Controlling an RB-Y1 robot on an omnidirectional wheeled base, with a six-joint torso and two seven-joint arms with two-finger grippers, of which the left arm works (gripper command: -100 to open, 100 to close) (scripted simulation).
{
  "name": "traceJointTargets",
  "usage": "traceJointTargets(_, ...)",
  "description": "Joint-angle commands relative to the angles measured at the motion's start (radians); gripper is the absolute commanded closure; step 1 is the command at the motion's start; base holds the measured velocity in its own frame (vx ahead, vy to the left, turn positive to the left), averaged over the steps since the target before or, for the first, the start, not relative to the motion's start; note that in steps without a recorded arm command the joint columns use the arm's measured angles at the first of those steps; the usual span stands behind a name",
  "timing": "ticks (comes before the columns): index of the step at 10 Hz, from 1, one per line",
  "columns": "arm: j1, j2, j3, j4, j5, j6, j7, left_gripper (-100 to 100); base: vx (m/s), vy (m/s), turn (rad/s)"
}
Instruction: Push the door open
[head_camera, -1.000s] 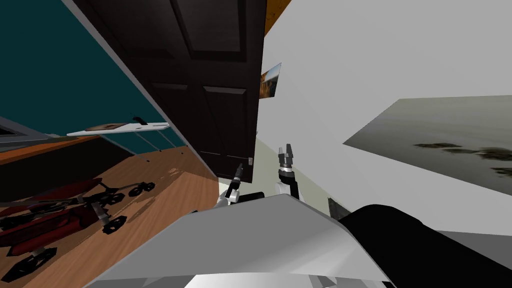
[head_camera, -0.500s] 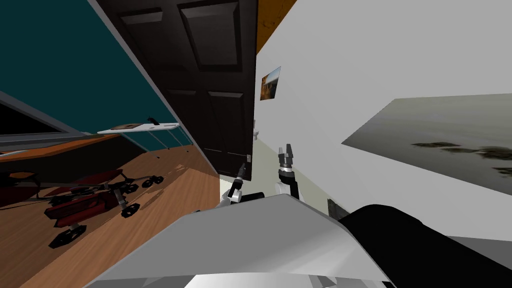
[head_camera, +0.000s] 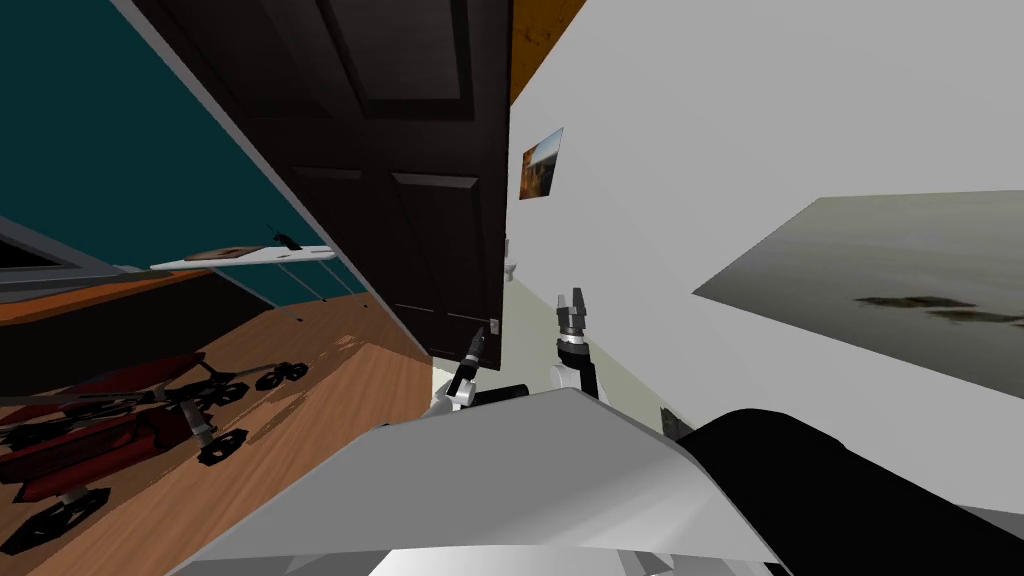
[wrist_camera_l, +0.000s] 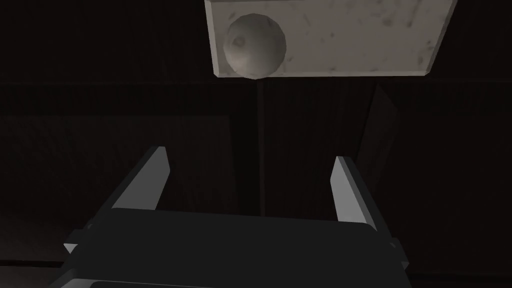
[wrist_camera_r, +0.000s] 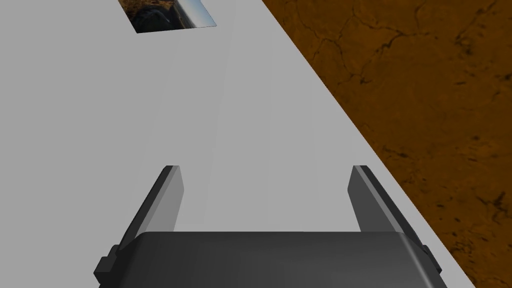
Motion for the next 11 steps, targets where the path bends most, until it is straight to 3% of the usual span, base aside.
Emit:
traceJointTargets(1, -0.007, -0.014, 0.003, 0.019, 0.002, -0.014, 0.001, -100, 0.286, -0.104, -0.035)
traceJointTargets(2, -0.007, -0.035, 0.004, 0.021, 0.003, -0.018, 0.001, -100, 0.264, -0.14, -0.044)
traceJointTargets(4, -0.003, -0.031, 0.004, 0.021, 0.003, -0.025, 0.002, -100, 0.078, -0.06, 0.02)
traceJointTargets(5, -0.003, -0.031, 0.004, 0.021, 0.003, -0.025, 0.002, 100, 0.001, 0.0, -0.014)
traceJointTargets(10, -0.003, -0.031, 0.004, 0.021, 0.003, -0.025, 0.002, 100, -0.007, 0.007, -0.002)
traceJointTargets(11, -0.005, -0.011, 0.022, 0.023, 0.009, -0.023, -0.001, 100, 0.082, -0.073, 0.052)
